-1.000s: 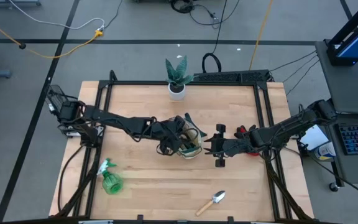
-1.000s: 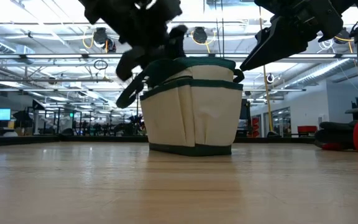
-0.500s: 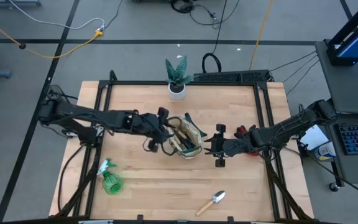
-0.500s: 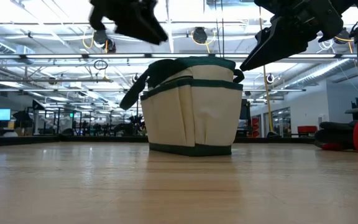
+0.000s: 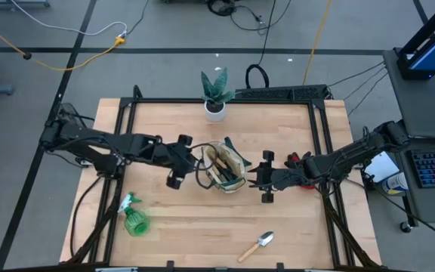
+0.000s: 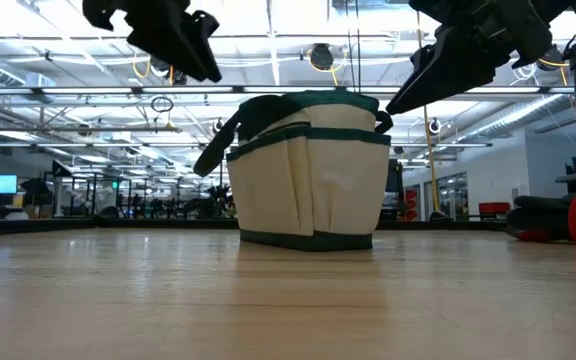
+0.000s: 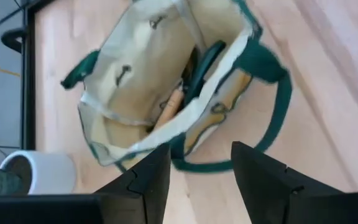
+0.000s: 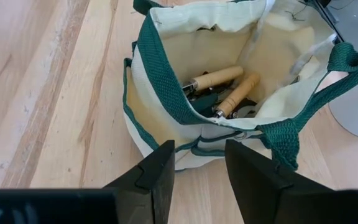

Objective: Pick & Place Garden tools in Gardening bag
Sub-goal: Put the brown trowel into the gardening bag

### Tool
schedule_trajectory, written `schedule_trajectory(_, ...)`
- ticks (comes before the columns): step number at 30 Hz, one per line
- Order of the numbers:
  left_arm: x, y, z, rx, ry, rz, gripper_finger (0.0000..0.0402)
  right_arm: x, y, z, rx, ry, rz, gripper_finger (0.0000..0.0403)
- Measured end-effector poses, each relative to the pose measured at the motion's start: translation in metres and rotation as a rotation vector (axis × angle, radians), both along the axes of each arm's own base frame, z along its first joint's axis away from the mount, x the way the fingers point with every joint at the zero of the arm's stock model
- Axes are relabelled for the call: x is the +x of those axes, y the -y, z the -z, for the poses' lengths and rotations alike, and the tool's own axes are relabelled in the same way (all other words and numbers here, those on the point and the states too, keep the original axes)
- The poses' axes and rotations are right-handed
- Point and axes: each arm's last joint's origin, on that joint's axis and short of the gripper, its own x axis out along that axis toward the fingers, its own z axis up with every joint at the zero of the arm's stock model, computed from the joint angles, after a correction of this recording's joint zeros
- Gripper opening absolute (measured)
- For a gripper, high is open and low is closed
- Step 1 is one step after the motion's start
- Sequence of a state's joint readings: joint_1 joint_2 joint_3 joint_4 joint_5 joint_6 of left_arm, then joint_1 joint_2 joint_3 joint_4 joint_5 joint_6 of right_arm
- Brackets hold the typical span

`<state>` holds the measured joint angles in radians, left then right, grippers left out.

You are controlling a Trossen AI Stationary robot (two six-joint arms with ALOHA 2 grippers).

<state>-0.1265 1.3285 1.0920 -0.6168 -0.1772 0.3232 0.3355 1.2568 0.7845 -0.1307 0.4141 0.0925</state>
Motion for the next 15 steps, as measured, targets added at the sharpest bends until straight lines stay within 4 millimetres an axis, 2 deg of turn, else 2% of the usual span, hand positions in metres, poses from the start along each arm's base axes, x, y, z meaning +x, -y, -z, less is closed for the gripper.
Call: schedule_trajectory(15, -0.004, 0.018, 0.001, -0.056, -0.016, 0.027, 0.0177, 0.000, 0.000, 0.000, 0.000, 0.000, 0.000, 0.0134)
